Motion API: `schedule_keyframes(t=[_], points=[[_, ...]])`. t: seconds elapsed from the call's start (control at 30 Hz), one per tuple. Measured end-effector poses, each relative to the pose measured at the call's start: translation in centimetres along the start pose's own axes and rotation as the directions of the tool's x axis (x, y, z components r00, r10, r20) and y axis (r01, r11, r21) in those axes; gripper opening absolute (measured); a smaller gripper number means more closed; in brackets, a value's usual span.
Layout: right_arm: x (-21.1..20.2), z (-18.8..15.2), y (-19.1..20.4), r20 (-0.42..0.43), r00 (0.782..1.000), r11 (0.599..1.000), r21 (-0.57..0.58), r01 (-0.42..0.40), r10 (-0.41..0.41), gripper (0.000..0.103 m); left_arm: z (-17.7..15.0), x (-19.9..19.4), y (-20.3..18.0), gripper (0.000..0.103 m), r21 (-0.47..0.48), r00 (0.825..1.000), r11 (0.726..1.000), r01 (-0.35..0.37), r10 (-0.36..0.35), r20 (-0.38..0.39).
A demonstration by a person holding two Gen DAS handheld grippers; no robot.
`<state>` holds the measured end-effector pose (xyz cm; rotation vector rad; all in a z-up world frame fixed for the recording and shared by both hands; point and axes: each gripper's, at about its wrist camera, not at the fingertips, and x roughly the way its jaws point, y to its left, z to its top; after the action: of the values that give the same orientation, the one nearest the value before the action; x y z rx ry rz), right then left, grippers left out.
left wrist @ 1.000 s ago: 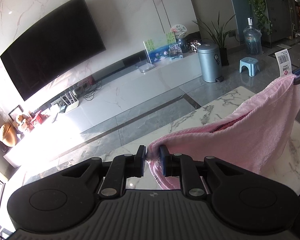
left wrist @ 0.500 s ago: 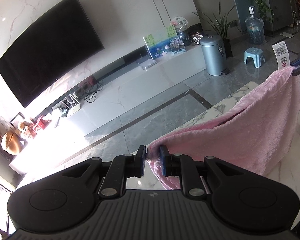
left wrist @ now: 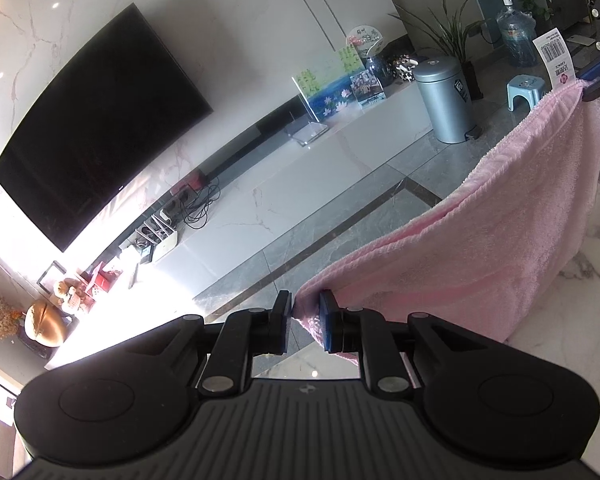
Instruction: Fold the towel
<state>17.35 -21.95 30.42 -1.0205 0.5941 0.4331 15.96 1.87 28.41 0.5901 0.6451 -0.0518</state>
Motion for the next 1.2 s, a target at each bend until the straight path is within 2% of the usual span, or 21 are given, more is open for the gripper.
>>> schedule_keyframes(t=[0.17, 0.2, 0.3, 0.4, 0.6, 0.73, 1.0, 1.1, 1.17, 1.2], points=[[0.1, -1.2, 1.4, -0.021, 1.000, 1.000, -0.007, -0.021, 0.021, 0.006, -1.8, 0.0, -1.5, 0.014, 0.030, 0.999, 0.999, 0.029, -0.028, -0.023], [0.0, -1.5, 1.9, -0.028, 0.999, 0.999, -0.012, -0.031, 0.031, 0.006, -2.3, -0.1, -2.0, 0.012, 0.042, 0.999, 0.999, 0.033, -0.032, -0.031], [-0.1, -2.8, 4.5, -0.061, 0.995, 0.997, -0.034, -0.076, 0.074, 0.006, -4.1, -0.3, -3.5, 0.011, 0.100, 0.999, 0.995, 0.000, 0.005, -0.051], [-0.4, -4.2, 7.4, -0.079, 0.988, 0.990, -0.037, -0.138, 0.134, 0.006, -6.4, -1.1, -4.8, 0.011, 0.104, 0.995, 0.994, 0.045, -0.035, -0.089], [-1.0, -6.7, 13.9, -0.132, 0.961, 0.967, -0.043, -0.251, 0.243, 0.006, -11.2, -1.8, -7.4, 0.011, 0.107, 0.978, 0.984, 0.146, -0.128, -0.163], [-1.0, -8.6, 16.4, -0.161, 0.947, 0.959, -0.012, -0.283, 0.277, 0.006, -14.1, -2.1, -9.9, 0.011, 0.118, 0.954, 0.963, 0.244, -0.217, -0.206], [-1.0, -11.3, 18.2, -0.188, 0.933, 0.952, 0.049, -0.302, 0.305, 0.006, -15.1, -2.3, -13.5, 0.012, 0.125, 0.932, 0.937, 0.326, -0.296, -0.211], [-0.9, -12.0, 18.0, -0.186, 0.934, 0.952, 0.065, -0.299, 0.306, 0.006, -15.2, -2.1, -14.7, 0.018, 0.158, 0.924, 0.921, 0.355, -0.321, -0.206], [-0.6, -12.4, 17.7, -0.185, 0.934, 0.952, 0.079, -0.297, 0.307, 0.006, -15.4, -1.7, -16.1, 0.032, 0.207, 0.918, 0.902, 0.379, -0.338, -0.205], [-0.4, -12.6, 17.5, -0.184, 0.933, 0.951, 0.086, -0.298, 0.309, 0.006, -15.5, -1.4, -16.8, 0.035, 0.231, 0.915, 0.891, 0.390, -0.347, -0.205]])
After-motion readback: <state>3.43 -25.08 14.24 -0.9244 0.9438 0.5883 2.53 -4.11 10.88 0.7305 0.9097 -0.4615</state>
